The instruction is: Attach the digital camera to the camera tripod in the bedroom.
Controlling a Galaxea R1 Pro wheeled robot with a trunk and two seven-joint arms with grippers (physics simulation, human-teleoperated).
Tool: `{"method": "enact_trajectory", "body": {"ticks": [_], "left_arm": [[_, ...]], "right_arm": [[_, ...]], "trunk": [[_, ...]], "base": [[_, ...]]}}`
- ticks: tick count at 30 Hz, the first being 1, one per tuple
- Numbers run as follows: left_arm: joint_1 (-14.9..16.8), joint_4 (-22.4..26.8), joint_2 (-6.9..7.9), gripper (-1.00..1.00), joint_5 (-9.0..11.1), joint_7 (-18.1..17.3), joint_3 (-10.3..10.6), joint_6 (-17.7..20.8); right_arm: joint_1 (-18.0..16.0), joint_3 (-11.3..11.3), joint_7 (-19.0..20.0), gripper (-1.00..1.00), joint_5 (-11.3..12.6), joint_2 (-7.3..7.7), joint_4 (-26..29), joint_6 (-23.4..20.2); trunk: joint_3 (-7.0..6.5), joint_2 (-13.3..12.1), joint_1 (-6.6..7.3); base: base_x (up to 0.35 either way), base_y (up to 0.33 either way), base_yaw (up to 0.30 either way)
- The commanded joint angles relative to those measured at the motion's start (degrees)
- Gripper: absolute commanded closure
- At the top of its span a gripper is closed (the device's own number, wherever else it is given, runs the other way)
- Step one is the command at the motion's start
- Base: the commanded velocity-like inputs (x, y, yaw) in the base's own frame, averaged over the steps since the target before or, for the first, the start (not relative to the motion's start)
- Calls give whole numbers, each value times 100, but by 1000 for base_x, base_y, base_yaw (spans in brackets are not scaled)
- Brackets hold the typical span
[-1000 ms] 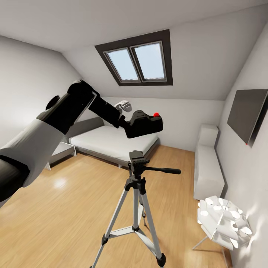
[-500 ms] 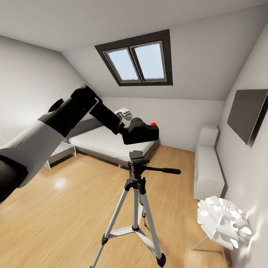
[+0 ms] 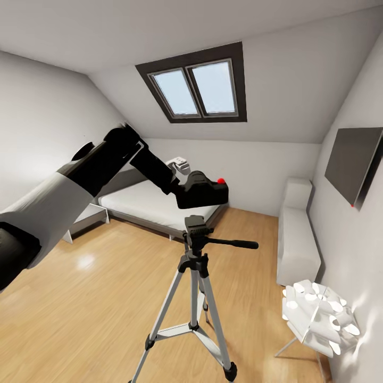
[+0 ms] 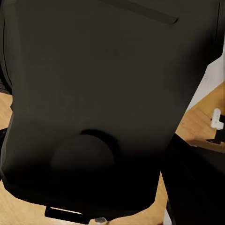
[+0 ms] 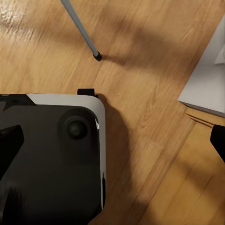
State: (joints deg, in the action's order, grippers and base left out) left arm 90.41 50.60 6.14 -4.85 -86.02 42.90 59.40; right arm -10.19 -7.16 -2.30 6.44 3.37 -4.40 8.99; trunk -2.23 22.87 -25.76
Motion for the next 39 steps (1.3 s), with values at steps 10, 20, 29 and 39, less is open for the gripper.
{"method": "enact_trajectory", "body": {"ticks": [10, 20, 29, 39], "left_arm": [[3, -111, 10, 100, -51, -49, 8, 60], [1, -424, -12, 100, -51, -46, 8, 60], [-2, -454, -16, 100, -51, -40, 8, 60], [-5, -456, -17, 100, -51, -37, 8, 60]], "right_arm": [[-9, -49, 2, -100, 59, -3, -23, 44], [-9, -49, 3, -100, 59, -3, -23, 41], [-9, -49, 2, -100, 59, -3, -26, 42], [-9, -42, -1, -100, 60, -3, -19, 38]], "trunk": [[2, 5, -2], [2, 5, -2], [2, 5, -2], [2, 5, -2]], "base": [[0, 0, 0], [0, 0, 0], [0, 0, 0], [0, 0, 0]]}}
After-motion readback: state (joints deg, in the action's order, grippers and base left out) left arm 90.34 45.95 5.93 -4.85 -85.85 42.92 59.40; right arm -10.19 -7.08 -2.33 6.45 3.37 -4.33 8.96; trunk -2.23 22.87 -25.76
